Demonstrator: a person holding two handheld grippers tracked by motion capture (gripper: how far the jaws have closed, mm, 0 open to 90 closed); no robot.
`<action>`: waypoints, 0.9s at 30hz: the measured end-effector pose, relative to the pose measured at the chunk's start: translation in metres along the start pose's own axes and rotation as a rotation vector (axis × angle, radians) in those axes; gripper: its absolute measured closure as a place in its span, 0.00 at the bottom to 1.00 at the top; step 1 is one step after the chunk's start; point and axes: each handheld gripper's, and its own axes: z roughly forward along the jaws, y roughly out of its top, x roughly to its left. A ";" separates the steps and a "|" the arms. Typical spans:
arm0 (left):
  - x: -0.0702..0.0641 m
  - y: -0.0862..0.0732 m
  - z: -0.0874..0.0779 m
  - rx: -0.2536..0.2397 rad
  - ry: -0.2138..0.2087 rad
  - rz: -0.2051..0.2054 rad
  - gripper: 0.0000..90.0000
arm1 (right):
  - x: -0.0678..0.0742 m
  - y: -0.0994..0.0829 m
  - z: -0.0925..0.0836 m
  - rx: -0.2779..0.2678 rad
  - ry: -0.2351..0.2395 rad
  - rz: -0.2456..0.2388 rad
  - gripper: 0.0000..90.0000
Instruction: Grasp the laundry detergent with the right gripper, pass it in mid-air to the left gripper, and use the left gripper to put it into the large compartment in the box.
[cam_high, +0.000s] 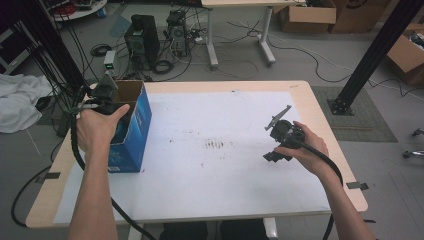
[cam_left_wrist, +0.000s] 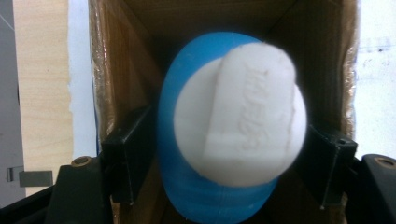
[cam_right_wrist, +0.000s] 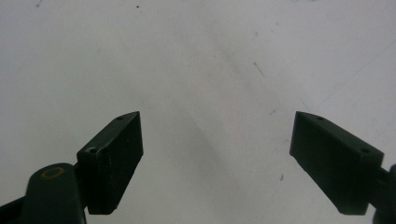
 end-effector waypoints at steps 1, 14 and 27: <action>0.000 0.000 -0.001 -0.005 -0.001 -0.003 0.31 | 0.000 0.000 0.000 0.001 0.000 0.000 0.19; -0.002 0.002 -0.019 -0.033 0.010 0.013 0.25 | 0.001 0.001 0.000 0.005 0.002 -0.004 0.19; -0.008 0.008 -0.046 -0.053 0.021 0.037 0.20 | 0.002 0.000 -0.001 0.006 0.002 0.000 0.19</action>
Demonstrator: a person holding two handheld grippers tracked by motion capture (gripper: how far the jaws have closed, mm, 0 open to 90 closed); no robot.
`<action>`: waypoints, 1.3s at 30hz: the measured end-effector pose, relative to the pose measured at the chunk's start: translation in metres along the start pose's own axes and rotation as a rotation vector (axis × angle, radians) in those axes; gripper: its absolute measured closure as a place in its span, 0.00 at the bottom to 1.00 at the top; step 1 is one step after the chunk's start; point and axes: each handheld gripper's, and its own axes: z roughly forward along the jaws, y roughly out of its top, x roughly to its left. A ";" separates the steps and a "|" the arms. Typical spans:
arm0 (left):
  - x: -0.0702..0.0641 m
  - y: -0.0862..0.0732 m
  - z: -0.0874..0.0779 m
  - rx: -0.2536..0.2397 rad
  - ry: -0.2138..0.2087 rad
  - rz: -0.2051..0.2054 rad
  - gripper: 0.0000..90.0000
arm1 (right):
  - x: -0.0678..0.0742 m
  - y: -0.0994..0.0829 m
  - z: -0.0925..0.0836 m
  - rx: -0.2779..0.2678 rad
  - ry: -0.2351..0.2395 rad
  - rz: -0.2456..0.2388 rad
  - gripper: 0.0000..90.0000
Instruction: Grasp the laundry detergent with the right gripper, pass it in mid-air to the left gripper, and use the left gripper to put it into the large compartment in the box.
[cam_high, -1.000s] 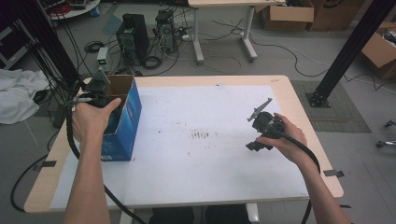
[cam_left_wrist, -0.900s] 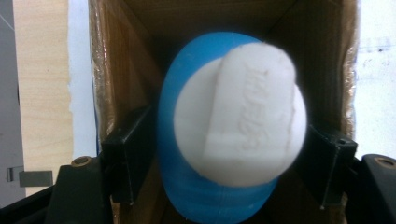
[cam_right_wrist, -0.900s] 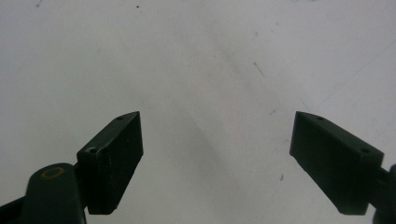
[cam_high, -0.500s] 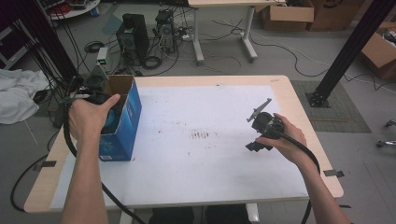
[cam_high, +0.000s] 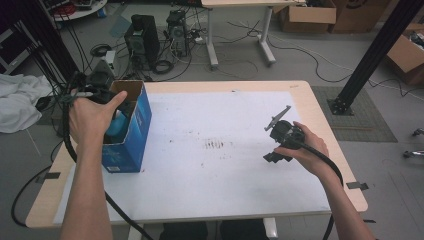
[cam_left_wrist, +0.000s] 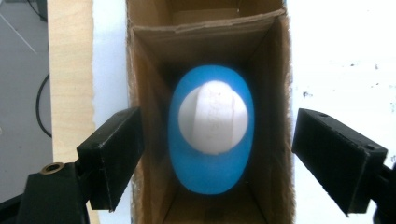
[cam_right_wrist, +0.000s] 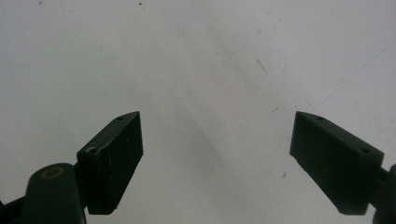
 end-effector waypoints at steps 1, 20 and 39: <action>-0.001 0.001 -0.002 0.001 -0.002 0.004 0.20 | 0.000 0.000 0.000 0.000 0.000 0.000 0.19; -0.016 0.013 -0.025 0.036 -0.020 0.076 0.19 | -0.001 -0.002 0.000 0.008 0.002 0.004 0.19; -0.050 0.028 -0.049 0.041 -0.073 0.193 0.19 | -0.002 -0.005 -0.002 0.005 -0.001 0.010 0.19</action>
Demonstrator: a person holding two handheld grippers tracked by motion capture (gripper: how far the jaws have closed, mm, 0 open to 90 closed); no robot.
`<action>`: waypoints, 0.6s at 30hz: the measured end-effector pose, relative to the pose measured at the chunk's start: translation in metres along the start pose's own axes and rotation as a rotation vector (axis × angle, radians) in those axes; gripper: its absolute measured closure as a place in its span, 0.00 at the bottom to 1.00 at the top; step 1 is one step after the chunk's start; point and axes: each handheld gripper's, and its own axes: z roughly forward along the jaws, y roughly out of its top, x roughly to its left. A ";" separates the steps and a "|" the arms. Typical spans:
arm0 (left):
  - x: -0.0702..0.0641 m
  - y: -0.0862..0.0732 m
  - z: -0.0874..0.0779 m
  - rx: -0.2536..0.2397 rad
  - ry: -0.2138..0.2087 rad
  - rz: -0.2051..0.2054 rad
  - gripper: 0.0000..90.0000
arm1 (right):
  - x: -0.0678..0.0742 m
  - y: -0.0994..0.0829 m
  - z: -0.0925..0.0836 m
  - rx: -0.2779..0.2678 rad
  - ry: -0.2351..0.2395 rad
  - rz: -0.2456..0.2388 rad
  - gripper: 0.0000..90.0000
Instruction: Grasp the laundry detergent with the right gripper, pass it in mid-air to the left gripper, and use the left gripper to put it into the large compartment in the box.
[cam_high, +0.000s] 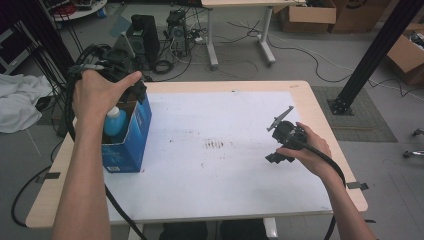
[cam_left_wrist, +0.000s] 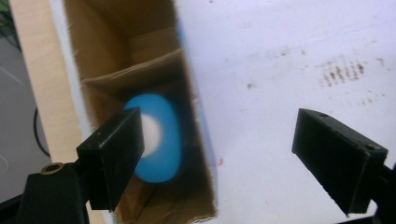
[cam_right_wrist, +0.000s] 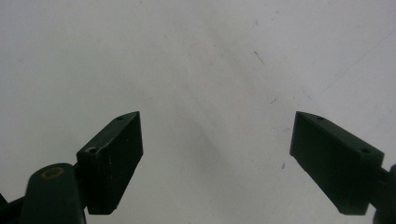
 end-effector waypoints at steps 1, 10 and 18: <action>-0.004 0.001 0.000 0.000 -0.002 0.010 0.19 | 0.000 0.000 0.000 0.002 0.000 0.002 0.19; -0.039 0.010 0.003 0.006 -0.061 0.131 0.19 | -0.001 -0.003 0.000 0.005 0.001 0.006 0.19; -0.068 0.012 0.019 0.017 -0.082 0.212 0.19 | 0.000 -0.005 -0.002 0.005 -0.004 0.015 0.19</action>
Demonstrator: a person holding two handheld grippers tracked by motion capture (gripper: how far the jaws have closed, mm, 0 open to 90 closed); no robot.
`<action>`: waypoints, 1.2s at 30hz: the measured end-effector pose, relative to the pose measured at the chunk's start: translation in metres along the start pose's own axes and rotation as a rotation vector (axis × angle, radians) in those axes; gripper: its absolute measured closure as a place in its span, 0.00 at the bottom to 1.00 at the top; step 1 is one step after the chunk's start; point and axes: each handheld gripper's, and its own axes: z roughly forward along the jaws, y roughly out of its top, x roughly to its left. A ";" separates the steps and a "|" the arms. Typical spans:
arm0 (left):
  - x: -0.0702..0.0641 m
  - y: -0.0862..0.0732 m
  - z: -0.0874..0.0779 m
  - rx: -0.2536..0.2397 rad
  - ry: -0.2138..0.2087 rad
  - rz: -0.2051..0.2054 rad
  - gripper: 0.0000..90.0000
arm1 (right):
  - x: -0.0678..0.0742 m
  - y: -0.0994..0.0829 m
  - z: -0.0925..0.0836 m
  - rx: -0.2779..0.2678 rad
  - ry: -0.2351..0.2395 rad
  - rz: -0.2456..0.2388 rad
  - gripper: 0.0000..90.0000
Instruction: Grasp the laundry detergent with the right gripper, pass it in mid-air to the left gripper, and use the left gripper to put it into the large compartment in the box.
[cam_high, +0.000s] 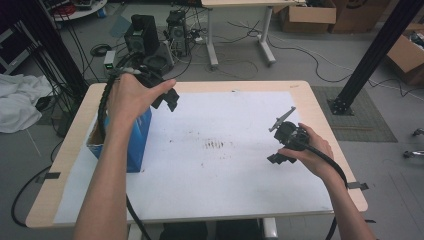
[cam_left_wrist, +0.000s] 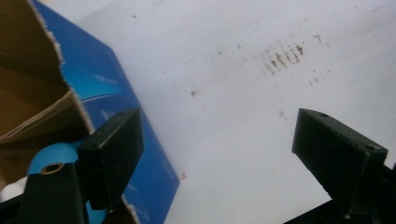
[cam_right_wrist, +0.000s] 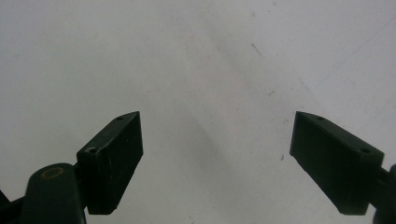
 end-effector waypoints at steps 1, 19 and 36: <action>-0.003 0.000 0.003 0.004 -0.004 0.005 0.19 | 0.000 0.000 0.000 -0.001 0.000 0.001 0.19; -0.033 0.002 0.055 0.072 -0.040 0.077 0.20 | -0.003 -0.004 -0.006 -0.002 -0.012 0.017 0.19; -0.041 -0.004 0.079 0.103 -0.047 0.095 0.19 | -0.002 0.002 -0.005 0.000 -0.013 0.010 0.19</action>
